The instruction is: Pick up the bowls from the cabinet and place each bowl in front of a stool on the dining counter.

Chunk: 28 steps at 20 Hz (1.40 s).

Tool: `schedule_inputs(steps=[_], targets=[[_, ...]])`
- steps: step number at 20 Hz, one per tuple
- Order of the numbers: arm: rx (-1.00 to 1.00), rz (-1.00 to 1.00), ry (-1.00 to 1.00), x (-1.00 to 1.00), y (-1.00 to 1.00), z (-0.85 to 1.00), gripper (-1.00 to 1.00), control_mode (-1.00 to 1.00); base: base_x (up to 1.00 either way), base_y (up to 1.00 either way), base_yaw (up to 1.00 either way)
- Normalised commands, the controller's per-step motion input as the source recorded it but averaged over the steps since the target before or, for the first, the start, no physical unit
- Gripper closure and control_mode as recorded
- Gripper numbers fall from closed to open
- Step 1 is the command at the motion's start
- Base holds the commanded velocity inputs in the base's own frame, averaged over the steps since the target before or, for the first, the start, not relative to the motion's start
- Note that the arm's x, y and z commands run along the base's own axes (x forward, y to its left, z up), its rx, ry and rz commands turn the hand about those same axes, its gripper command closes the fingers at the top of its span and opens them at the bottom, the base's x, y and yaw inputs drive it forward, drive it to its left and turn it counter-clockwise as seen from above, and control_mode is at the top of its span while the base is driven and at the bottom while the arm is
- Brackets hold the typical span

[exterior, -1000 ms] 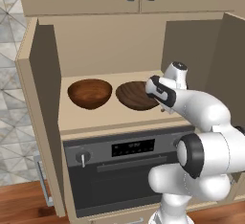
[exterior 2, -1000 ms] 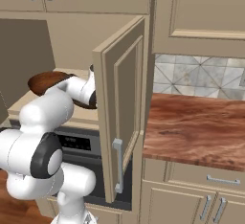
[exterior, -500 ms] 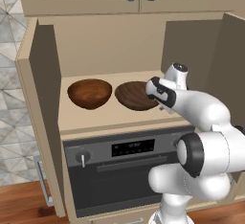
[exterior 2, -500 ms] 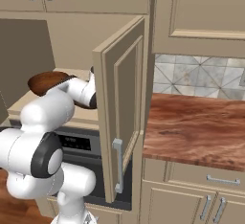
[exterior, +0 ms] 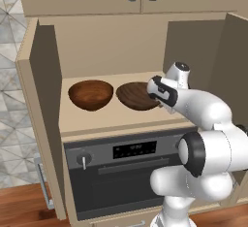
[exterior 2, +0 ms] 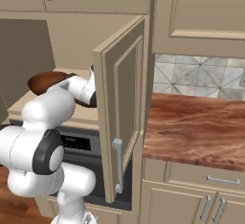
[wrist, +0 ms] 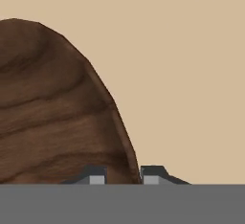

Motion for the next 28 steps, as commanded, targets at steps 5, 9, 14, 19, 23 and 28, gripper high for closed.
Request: schedule_inputs(steps=[5,9,14,19,23,28], targets=[[0.05,-0.22,-0.13,-0.44,0.02,0.10,1.00,-1.00,0.00,0.00,0.00],[0.03,-0.32,-0.14,-0.61,0.04,0.40,1.00,-1.00,0.00,0.00,0.00],[0.00,-0.36,-0.07,-0.55,0.17,0.62,1.00,-1.00,0.00,0.00,0.00],[0.00,-0.27,0.07,-0.64,0.01,0.44,1.00,-1.00,0.00,0.00,0.00],[0.00,-0.14,0.18,-0.79,0.00,0.07,1.00,-1.00,0.00,0.00,0.00],[0.00,-0.01,0.06,-0.89,0.06,0.00,1.00,-1.00,0.00,0.00,0.00]])
